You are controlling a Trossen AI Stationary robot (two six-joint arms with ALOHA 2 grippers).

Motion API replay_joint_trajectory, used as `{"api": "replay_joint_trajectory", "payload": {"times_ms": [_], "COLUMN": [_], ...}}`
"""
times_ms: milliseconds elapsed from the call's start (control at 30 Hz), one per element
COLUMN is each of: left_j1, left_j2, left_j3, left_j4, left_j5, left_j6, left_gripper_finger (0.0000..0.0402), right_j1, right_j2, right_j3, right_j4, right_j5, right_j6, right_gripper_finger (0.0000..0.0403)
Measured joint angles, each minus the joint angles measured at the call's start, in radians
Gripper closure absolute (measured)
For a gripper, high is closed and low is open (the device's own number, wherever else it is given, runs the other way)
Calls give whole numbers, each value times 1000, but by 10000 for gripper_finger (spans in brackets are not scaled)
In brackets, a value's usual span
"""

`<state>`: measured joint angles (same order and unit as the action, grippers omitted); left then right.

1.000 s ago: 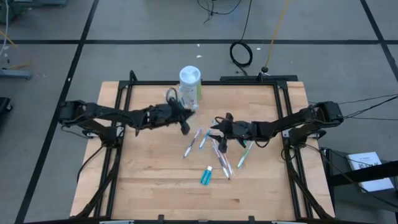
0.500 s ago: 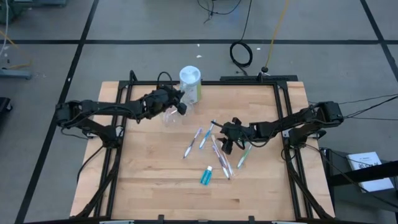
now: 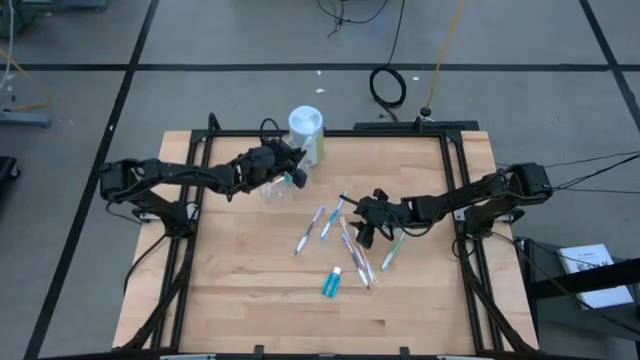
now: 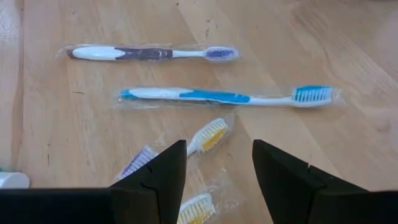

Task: Pick & Place toothbrushing station
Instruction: Put the green toothbrush into the transparent organizer

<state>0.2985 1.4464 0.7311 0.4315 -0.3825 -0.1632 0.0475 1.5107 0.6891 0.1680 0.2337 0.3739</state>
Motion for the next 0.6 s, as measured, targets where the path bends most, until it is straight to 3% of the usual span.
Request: {"api": "replay_joint_trajectory", "payload": {"times_ms": [400, 600], "left_j1": [-6, -5], "left_j2": [74, 74], "left_j3": [-1, 0], "left_j4": [-38, -161], "left_j5": [-2, 67], "left_j6": [-34, -83], "left_gripper_finger": [379, 375], "right_j1": [0, 0], "right_j2": [0, 0], "right_j3": [0, 0], "right_j4": [0, 0], "right_j5": [0, 0], "right_j6": [0, 0], "right_gripper_finger": [231, 232]}}
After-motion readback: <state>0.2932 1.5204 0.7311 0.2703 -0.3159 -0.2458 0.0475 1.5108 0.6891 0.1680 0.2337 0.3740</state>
